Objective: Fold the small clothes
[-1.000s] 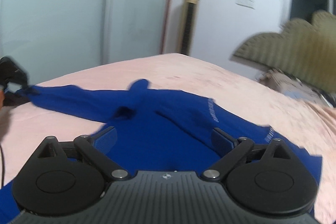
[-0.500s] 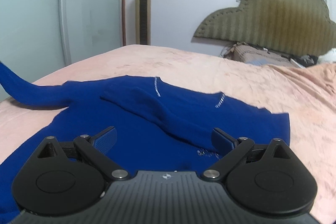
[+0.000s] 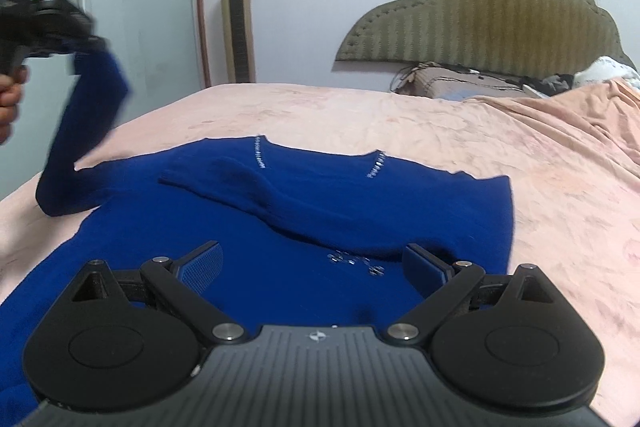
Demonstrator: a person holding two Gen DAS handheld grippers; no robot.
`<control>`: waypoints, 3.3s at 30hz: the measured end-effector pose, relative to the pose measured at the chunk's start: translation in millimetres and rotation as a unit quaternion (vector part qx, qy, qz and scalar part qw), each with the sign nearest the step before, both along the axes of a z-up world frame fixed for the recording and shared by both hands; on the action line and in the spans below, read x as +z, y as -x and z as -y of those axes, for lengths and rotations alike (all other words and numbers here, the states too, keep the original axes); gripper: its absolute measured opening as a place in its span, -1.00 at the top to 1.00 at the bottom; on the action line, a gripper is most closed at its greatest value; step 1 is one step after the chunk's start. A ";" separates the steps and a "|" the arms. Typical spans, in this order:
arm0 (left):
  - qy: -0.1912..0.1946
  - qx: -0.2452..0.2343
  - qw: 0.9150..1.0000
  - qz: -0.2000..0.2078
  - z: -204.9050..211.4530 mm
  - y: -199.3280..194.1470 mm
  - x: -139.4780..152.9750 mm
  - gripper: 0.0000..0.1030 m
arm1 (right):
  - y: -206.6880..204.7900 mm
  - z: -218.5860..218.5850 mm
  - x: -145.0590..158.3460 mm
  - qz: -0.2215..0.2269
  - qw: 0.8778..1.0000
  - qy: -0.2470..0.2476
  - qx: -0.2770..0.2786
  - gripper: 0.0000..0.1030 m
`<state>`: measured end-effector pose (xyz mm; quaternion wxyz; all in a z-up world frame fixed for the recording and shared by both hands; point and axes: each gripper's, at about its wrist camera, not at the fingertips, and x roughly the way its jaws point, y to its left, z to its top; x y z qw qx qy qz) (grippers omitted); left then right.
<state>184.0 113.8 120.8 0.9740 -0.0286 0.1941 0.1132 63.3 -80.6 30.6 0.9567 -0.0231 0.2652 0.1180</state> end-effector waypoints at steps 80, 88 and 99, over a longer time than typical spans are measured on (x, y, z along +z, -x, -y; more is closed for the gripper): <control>-0.003 -0.070 0.979 -0.189 22.6 35.4 -126.8 -0.46 | -103.3 97.2 -29.9 -0.026 0.964 -0.198 -0.175 0.83; 0.012 -0.068 0.979 -0.193 22.1 39.7 -128.8 -0.46 | -104.1 91.4 -38.5 -0.054 0.975 -0.118 -0.182 0.40; 0.014 -0.071 0.979 -0.193 25.9 49.4 -128.3 -0.46 | -84.3 87.9 -36.9 -0.057 0.977 -0.047 -0.200 -0.24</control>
